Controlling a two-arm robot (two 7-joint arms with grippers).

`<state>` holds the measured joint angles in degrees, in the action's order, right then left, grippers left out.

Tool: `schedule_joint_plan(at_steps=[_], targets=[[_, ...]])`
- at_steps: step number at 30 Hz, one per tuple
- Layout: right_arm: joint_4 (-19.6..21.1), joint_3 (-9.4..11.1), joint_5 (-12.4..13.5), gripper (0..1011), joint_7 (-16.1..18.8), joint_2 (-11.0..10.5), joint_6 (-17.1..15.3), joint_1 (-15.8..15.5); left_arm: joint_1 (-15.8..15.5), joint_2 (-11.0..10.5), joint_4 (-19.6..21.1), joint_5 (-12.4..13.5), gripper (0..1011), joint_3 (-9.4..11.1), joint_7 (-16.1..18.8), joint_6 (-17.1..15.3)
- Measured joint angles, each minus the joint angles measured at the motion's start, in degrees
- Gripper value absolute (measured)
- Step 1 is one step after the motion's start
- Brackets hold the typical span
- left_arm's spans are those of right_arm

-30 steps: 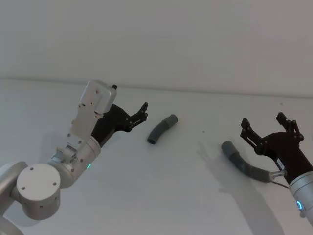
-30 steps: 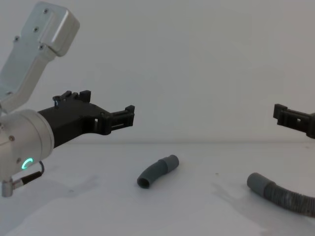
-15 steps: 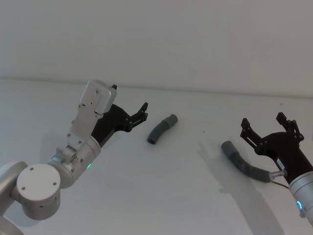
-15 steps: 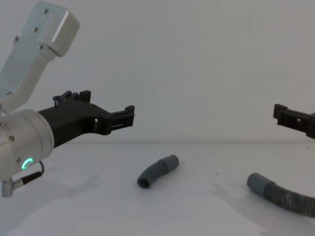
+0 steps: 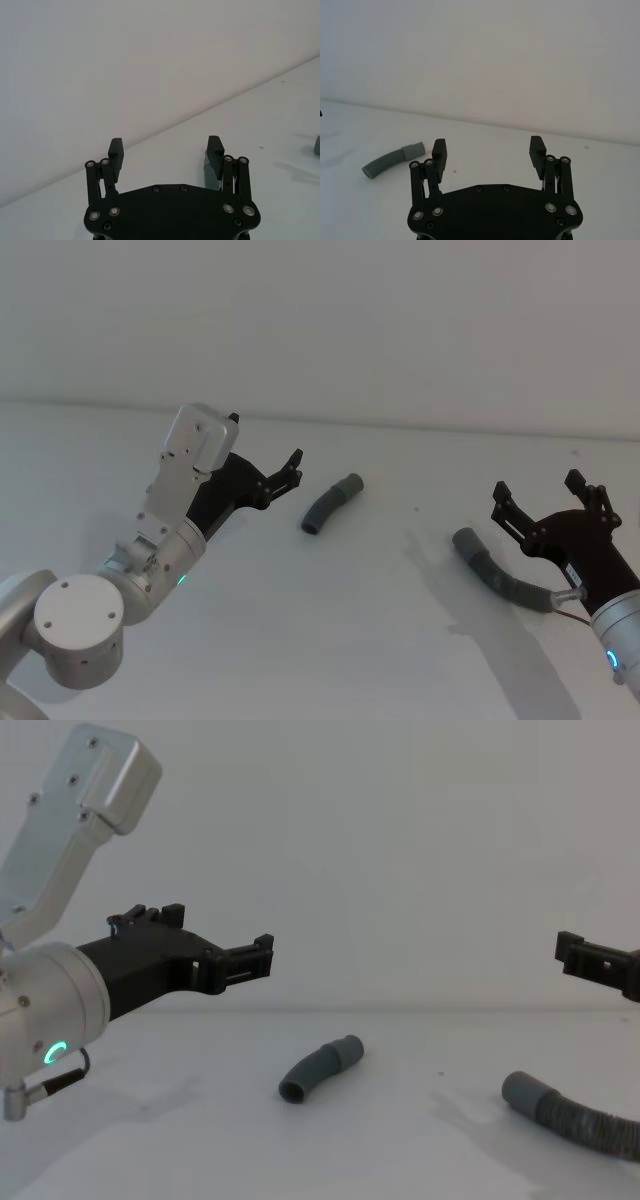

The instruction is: Use both hands to pick up one end of the pipe from the table, align the ends, and insert them.

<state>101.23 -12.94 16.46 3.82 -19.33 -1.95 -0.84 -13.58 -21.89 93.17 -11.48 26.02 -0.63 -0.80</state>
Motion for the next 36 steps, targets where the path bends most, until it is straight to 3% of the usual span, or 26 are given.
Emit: schedule_joint_plan(at_steps=[36], targets=[[0.0, 0.0, 0.0, 1001, 0.0, 0.0, 0.0, 0.0, 0.0, 0.0, 0.0, 0.0, 1001, 0.0, 0.0, 0.0]])
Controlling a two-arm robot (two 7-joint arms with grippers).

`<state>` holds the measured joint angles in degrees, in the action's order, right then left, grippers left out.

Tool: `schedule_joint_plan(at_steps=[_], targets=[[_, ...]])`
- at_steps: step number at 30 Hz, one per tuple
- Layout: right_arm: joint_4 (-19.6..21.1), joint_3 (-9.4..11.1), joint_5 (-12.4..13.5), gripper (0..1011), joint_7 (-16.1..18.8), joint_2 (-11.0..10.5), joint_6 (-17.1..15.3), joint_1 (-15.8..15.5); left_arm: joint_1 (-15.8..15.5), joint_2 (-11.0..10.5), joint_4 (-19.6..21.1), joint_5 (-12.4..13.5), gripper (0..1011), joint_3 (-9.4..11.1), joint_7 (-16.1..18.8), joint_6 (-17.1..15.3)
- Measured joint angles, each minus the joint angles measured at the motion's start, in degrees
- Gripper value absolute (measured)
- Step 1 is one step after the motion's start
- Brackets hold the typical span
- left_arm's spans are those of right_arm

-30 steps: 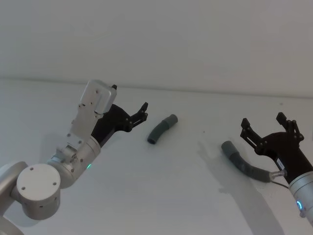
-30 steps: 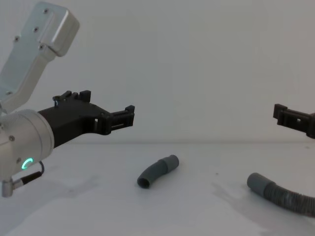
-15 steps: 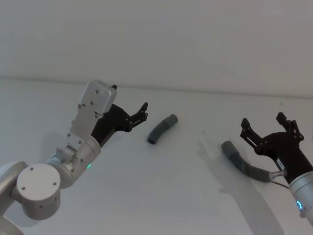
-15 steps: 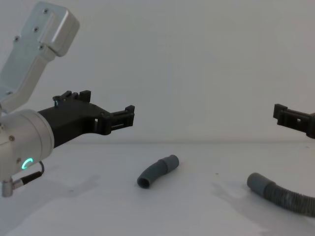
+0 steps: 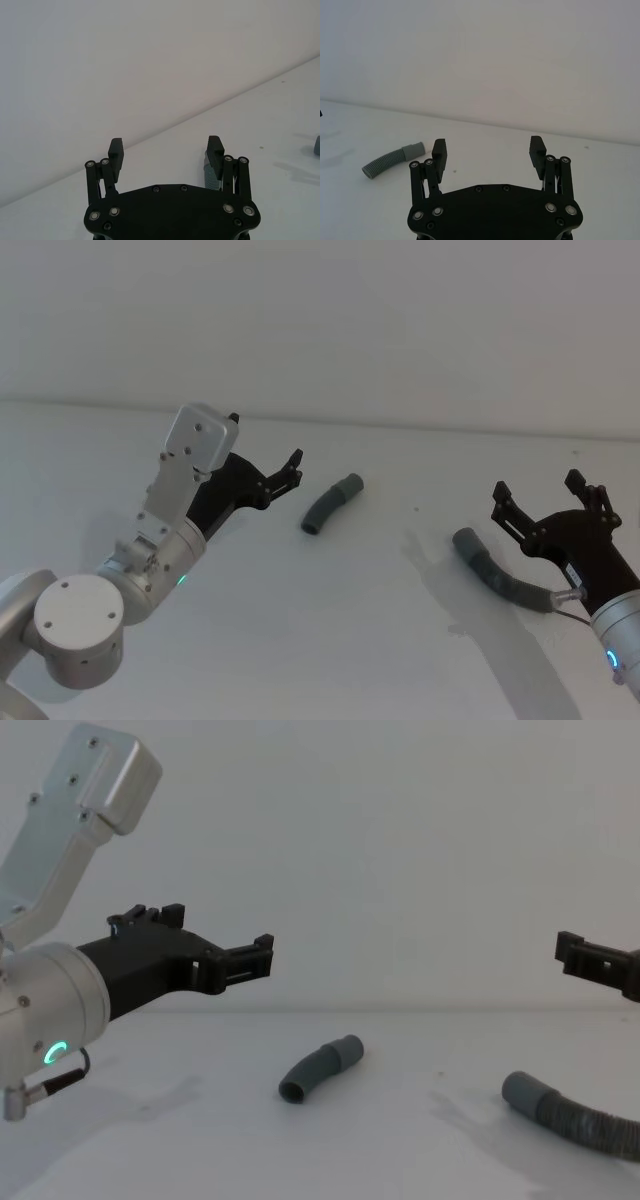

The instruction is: Use both hands to pick up one end of the pipe from the table, align the ends, and insert them.

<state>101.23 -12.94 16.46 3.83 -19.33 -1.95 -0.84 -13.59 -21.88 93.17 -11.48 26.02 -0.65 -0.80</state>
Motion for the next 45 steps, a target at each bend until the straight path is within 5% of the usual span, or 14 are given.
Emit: schedule_joint_plan(at_steps=[10, 23, 34, 45], targets=[[0.0, -0.4, -0.1, 1001, 1.5, -0.7, -1.6, 0.8, -1.2, 0.3, -0.8, -1.2, 1001, 0.0, -2.2, -1.4], [-1.6, -0.8, 0.5, 1001, 6.6, -3.2, -7.4, 4.6, -4.9, 2.1, -3.1, -5.3, 1001, 0.2, -6.8, -9.7], [-4.8, -1.0, 0.9, 1001, 10.3, -4.9, -12.0, 8.0, -9.5, 5.7, -9.4, -6.6, 1001, 0.8, -7.6, -15.9], [-7.3, -1.7, 1.2, 1001, 13.4, -6.6, -16.0, 10.9, -14.8, 8.5, -16.7, -6.3, 1001, 2.3, -9.4, -18.8]])
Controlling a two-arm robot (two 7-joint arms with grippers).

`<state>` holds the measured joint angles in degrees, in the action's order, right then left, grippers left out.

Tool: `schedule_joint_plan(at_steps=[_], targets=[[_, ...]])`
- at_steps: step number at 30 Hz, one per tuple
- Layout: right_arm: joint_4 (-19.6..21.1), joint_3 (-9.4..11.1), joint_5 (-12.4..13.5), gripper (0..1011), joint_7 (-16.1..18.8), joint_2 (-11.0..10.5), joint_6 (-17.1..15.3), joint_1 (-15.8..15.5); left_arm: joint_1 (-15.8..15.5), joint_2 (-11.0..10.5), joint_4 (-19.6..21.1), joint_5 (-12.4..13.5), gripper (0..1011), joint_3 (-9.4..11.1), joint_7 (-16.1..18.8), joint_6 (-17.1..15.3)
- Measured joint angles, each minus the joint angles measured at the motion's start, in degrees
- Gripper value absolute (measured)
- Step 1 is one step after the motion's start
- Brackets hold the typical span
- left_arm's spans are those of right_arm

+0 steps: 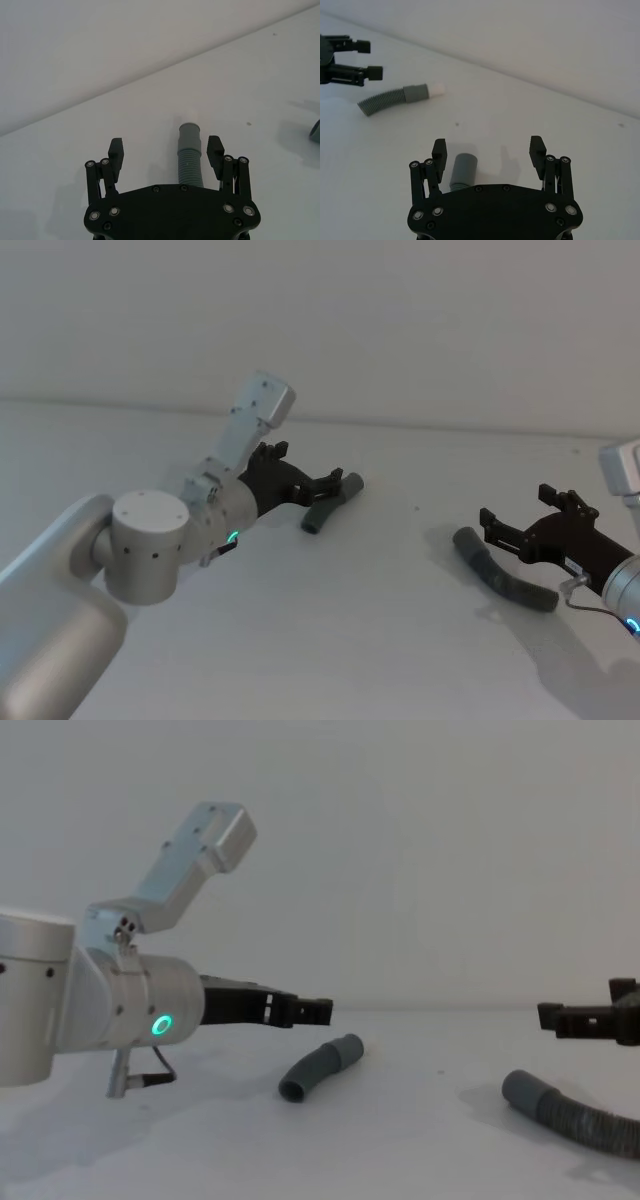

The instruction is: Use both hands to pick up one end of the pipe from the table, align the ends, and insert them.

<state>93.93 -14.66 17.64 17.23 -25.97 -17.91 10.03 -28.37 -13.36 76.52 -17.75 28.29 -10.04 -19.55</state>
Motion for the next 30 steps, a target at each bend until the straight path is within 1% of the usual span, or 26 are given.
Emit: schedule_joint_plan(at_steps=[4, 7, 11, 12, 14, 16, 24, 30], targets=[[-0.7, -0.2, 0.2, 1001, 0.8, -0.7, -1.4, 0.8, -2.4, 1.1, -3.3, 0.5, 1001, 0.8, -1.5, -0.4], [-1.3, -0.3, 0.5, 1001, 1.5, -1.2, -2.7, 1.5, -3.5, 1.4, -4.8, 0.8, 1001, 1.2, -2.2, -0.5], [-1.8, -0.3, 0.9, 1001, 2.2, -1.8, -3.7, 2.0, -5.9, 2.3, -8.1, 1.4, 1001, 2.2, -3.7, -0.8], [-2.0, -0.3, 1.0, 1001, 2.3, -1.9, -3.8, 2.1, -5.9, 2.3, -8.1, 1.4, 1001, 2.2, -3.7, -0.8], [-2.2, -0.4, 1.2, 1001, 2.5, -2.1, -4.3, 2.4, -6.9, 2.6, -9.5, 1.7, 1001, 2.6, -4.4, -0.9], [-2.4, -0.4, 1.3, 1001, 2.7, -2.3, -4.7, 2.5, -8.1, 3.1, -11.4, 2.1, 1001, 3.2, -5.3, -1.1], [-3.2, -0.7, 2.1, 1001, 3.3, -2.9, -6.4, 3.2, -10.5, 4.0, -15.4, 2.9, 1001, 4.3, -7.1, -2.0], [-3.3, -0.9, 2.5, 1001, 3.6, -3.3, -7.4, 3.3, -11.6, 4.3, -17.4, 3.4, 1001, 4.8, -8.3, -2.7]])
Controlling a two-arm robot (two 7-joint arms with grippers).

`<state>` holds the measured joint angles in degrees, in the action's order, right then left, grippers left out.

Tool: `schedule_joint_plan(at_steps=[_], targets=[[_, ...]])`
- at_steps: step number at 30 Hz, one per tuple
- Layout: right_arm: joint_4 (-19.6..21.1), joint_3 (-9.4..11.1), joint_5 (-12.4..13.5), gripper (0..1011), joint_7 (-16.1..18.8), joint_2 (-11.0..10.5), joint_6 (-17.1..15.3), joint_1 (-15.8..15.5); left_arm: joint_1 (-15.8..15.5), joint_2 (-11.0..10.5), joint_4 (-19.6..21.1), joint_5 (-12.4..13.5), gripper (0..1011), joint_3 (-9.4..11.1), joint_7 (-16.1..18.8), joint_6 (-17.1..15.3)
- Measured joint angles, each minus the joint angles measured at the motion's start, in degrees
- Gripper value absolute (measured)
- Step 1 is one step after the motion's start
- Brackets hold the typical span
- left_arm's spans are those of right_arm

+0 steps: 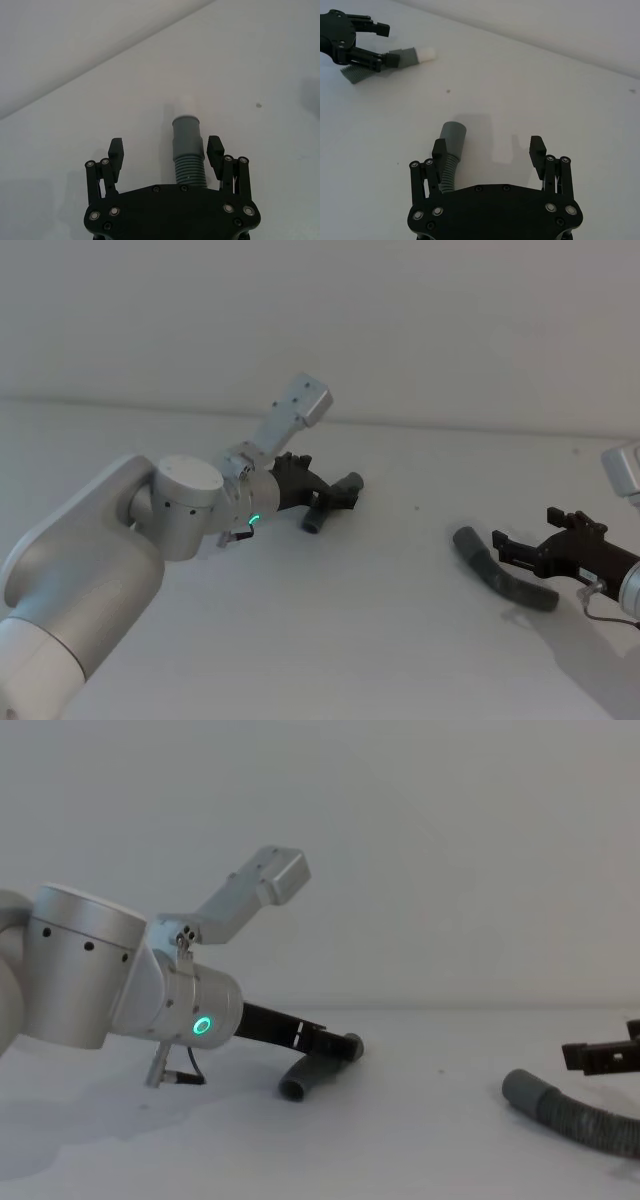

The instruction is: Use both hands to pick up one end of the pipe from the table, align the ends, and insert them.

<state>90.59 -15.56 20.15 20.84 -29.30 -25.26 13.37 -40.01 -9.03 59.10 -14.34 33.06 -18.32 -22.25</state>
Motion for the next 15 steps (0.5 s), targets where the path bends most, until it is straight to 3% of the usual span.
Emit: schedule_joint_plan(at_steps=[15], targets=[[1.4, -0.3, 1.4, 1001, 1.5, -2.0, 0.0, -1.3, -1.5, 0.0, -2.4, 1.3, 1001, 1.2, -2.6, -0.6]])
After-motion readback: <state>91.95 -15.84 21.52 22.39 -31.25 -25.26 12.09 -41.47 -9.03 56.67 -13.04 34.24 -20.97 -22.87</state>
